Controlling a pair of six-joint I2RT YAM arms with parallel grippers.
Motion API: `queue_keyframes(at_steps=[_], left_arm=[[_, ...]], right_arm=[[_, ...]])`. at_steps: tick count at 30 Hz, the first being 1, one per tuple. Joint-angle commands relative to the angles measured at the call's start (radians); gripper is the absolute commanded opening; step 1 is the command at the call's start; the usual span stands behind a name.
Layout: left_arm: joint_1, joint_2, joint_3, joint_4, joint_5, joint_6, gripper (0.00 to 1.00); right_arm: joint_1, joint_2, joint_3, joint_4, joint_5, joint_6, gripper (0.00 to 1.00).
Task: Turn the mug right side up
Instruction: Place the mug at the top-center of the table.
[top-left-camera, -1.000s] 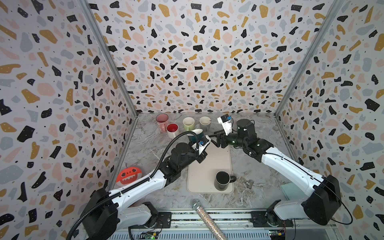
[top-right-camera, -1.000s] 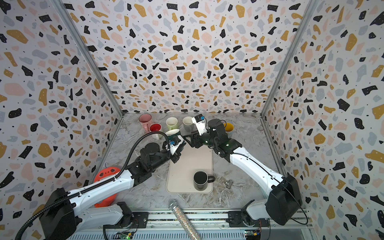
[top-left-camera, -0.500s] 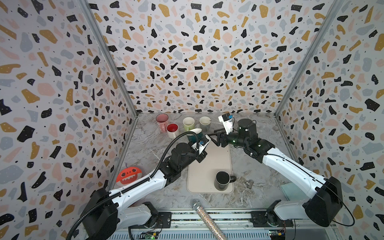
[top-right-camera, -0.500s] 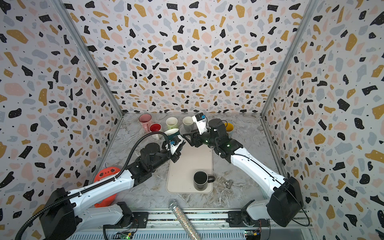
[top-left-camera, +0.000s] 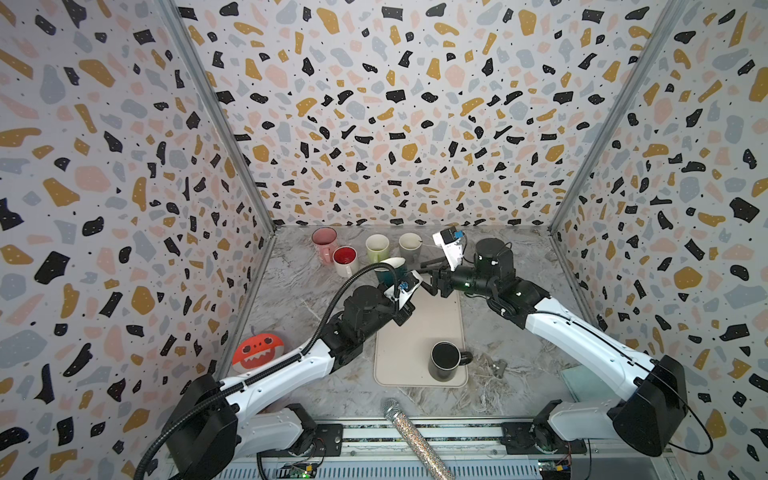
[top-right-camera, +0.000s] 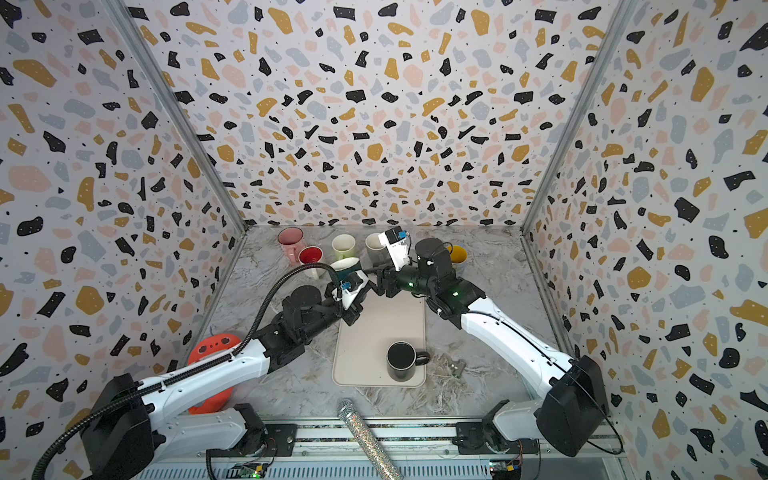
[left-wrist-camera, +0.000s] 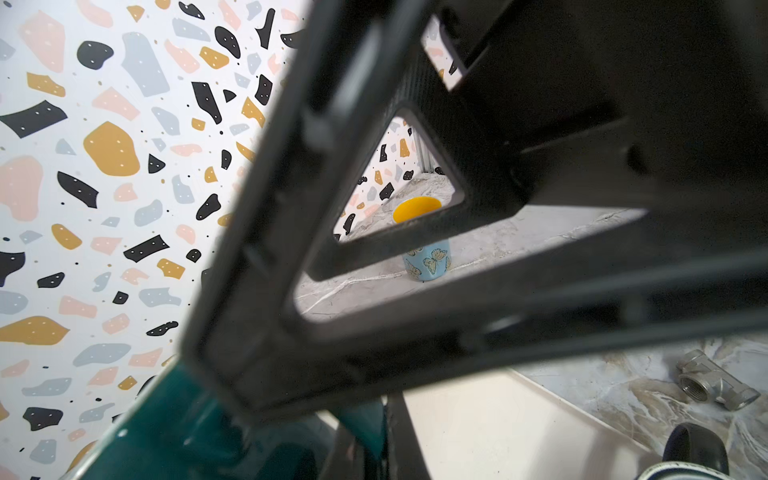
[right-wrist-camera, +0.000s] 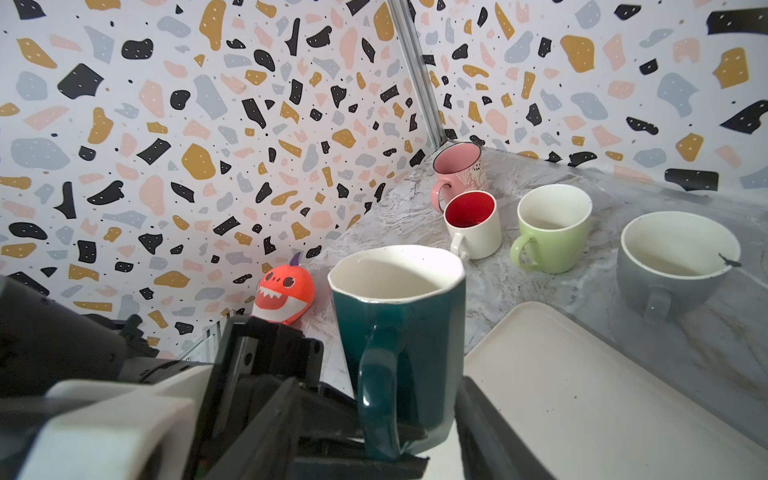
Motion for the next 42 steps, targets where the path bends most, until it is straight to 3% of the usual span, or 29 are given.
queue_keyframes(at_steps=[1, 11, 17, 21, 23, 31, 37, 42], left_arm=[[-0.005, -0.041, 0.027, 0.172, 0.014, 0.004, 0.00], [-0.013, -0.059, 0.026, 0.173, 0.027, -0.005, 0.00], [-0.014, -0.065, 0.026, 0.167, 0.024, 0.003, 0.00], [-0.014, -0.067, 0.026, 0.162, 0.022, 0.007, 0.00], [-0.015, -0.071, 0.026, 0.159, 0.018, 0.008, 0.00], [-0.016, -0.073, 0.049, 0.112, -0.027, 0.013, 0.00], [-0.015, -0.037, 0.101, 0.027, -0.061, -0.014, 0.24], [-0.015, 0.005, 0.166, -0.107, -0.056, 0.003, 0.27]], right_arm=[[0.012, 0.021, 0.023, 0.019, -0.018, 0.015, 0.58], [0.022, 0.059, 0.024, 0.043, 0.036, 0.035, 0.49], [0.023, 0.065, 0.021, 0.054, 0.064, 0.049, 0.38], [0.022, 0.071, 0.021, 0.032, 0.103, 0.050, 0.21], [0.022, 0.073, 0.023, 0.014, 0.135, 0.049, 0.00], [0.037, 0.079, 0.010, 0.006, 0.158, 0.045, 0.00], [0.048, 0.068, -0.003, 0.074, 0.110, 0.065, 0.00], [0.046, 0.059, -0.012, 0.124, 0.100, 0.073, 0.00]])
